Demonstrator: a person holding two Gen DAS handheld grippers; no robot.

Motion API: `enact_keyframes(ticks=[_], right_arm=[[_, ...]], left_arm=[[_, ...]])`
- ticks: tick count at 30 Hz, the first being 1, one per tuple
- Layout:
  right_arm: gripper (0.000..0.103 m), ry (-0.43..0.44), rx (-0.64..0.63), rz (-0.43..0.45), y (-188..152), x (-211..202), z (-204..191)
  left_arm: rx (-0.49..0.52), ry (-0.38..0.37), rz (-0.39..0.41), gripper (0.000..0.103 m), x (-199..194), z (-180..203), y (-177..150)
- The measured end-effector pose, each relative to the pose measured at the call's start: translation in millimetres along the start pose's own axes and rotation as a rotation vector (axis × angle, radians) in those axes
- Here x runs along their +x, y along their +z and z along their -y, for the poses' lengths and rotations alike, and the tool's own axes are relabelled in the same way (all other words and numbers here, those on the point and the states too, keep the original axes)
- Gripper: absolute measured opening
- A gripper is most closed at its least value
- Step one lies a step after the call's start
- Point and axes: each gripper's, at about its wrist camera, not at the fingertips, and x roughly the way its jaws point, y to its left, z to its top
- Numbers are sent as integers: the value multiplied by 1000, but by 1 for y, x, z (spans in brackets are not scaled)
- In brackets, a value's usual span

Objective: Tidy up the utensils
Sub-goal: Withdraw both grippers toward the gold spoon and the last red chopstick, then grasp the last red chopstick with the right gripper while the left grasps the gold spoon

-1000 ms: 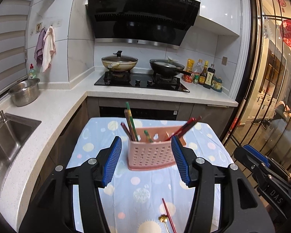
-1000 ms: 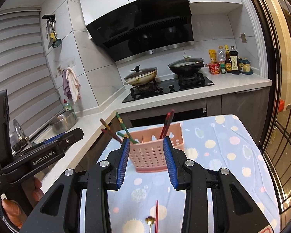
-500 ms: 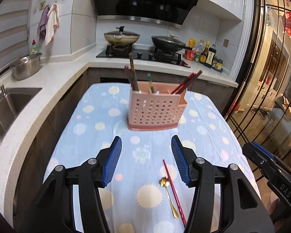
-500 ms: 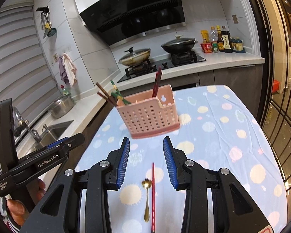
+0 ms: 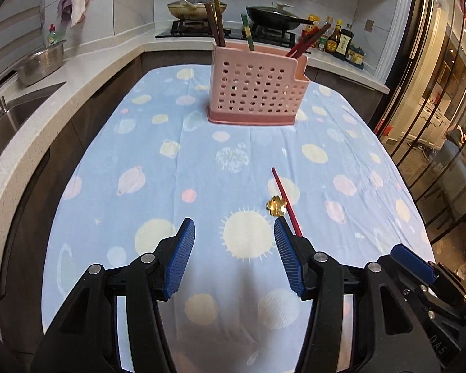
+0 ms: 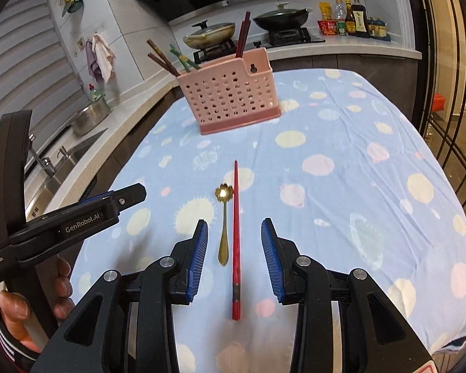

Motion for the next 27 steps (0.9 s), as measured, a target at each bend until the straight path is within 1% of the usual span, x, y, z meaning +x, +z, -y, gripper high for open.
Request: enact_keyframes(ticks=[3,8,16,22,27], right_arm=[[35,-6,4,-36,-15,7,2],[35,-17,3,-71,-35,15,4],[35,-29,-7,-121,-61,24,0],[35,-46,-49,-137,-71,30,-8],[35,-55,-34,-154,-73,35,-2]], left_arm=[[15,3,-27,51,5,4,-15],[29,14,-75,51,14,7,-33],[39,45,-117,51,24,4,-55],[40,48,-154,51,31,2,-69],[48,51,-163,51,34,1,-75]])
